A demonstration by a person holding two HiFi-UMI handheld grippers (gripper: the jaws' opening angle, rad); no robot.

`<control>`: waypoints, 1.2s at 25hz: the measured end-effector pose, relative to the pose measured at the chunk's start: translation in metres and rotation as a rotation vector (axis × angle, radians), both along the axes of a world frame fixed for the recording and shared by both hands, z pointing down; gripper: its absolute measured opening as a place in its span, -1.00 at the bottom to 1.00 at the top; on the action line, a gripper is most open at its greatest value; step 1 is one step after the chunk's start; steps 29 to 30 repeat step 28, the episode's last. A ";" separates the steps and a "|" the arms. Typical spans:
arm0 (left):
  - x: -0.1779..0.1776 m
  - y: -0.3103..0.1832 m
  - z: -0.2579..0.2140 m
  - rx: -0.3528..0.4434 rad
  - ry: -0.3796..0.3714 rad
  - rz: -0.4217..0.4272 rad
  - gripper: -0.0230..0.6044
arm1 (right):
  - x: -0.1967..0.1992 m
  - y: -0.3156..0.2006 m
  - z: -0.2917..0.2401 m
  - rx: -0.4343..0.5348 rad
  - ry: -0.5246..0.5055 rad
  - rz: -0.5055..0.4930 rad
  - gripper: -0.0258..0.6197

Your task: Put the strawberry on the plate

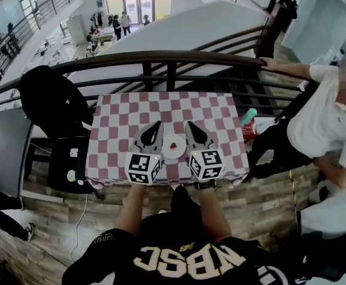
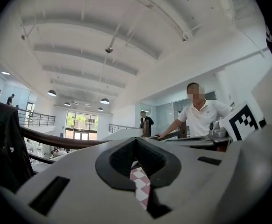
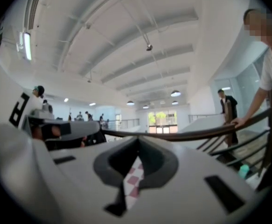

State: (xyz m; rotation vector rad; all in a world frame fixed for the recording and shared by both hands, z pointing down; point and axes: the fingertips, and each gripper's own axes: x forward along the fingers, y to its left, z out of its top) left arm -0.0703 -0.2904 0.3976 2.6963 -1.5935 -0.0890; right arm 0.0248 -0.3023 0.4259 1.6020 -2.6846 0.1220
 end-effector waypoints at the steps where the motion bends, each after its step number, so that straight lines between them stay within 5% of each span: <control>1: -0.001 0.004 -0.006 0.010 -0.002 -0.001 -0.89 | 0.000 0.004 -0.006 0.012 0.003 0.004 -0.86; 10: -0.016 0.027 -0.019 0.054 0.010 -0.021 -0.89 | -0.012 0.028 -0.037 0.106 0.027 0.015 -0.86; 30: -0.039 0.040 0.000 0.017 0.026 -0.045 -0.89 | -0.046 0.044 -0.029 0.090 0.073 -0.021 -0.86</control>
